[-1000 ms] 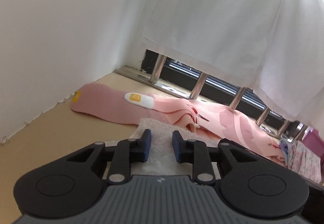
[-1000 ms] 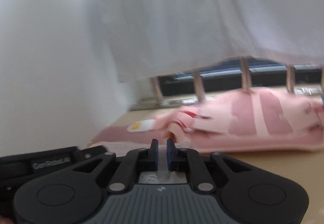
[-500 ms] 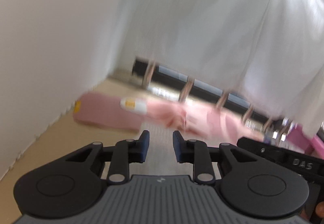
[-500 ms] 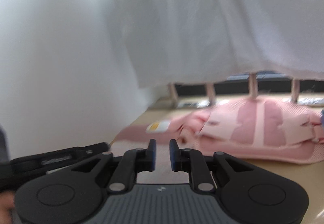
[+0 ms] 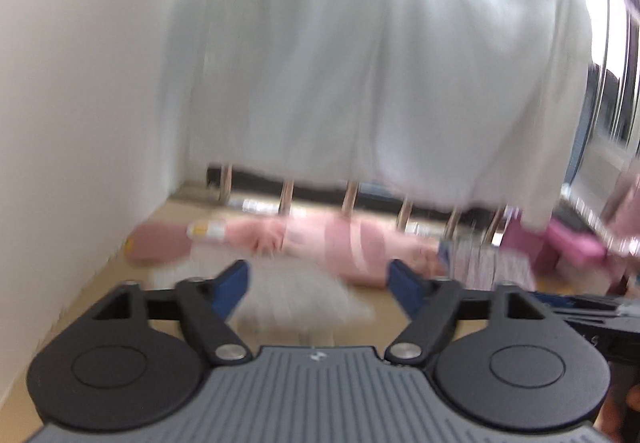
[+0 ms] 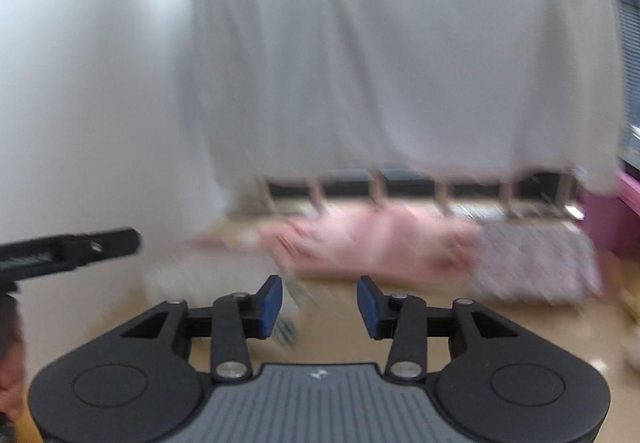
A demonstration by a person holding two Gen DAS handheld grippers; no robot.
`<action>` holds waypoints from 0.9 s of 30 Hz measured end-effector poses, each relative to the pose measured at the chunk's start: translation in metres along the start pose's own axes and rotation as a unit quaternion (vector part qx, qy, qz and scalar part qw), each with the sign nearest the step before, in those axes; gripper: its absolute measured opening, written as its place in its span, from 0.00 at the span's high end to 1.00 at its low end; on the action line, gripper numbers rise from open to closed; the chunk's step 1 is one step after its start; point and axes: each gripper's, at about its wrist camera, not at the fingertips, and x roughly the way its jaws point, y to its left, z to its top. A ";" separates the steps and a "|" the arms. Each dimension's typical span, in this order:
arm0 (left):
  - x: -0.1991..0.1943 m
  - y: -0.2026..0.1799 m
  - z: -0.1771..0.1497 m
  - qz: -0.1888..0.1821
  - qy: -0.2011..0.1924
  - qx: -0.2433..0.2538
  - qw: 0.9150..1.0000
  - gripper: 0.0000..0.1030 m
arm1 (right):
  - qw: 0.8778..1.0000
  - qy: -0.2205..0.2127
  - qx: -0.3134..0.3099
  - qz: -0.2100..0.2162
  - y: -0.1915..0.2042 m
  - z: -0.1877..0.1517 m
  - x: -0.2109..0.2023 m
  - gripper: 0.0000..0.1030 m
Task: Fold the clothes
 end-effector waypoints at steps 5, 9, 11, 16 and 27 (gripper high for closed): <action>-0.017 -0.030 -0.079 0.001 0.061 0.016 0.998 0.13 | 0.997 0.058 0.012 -0.042 -0.022 -0.073 -0.037 0.53; -0.041 -0.038 -0.130 0.020 0.073 0.028 0.997 0.03 | 0.994 0.081 0.011 -0.072 -0.034 -0.132 -0.068 0.49; -0.055 -0.037 -0.148 0.033 0.076 0.027 0.996 0.03 | 0.993 0.080 0.015 -0.084 -0.036 -0.153 -0.078 0.41; -0.076 -0.045 -0.172 0.060 0.084 0.034 0.994 0.00 | 0.991 0.065 0.017 -0.115 -0.028 -0.180 -0.100 0.23; -0.071 -0.055 -0.190 0.056 0.136 0.044 0.988 0.00 | 0.984 0.090 0.002 -0.155 -0.014 -0.201 -0.106 0.00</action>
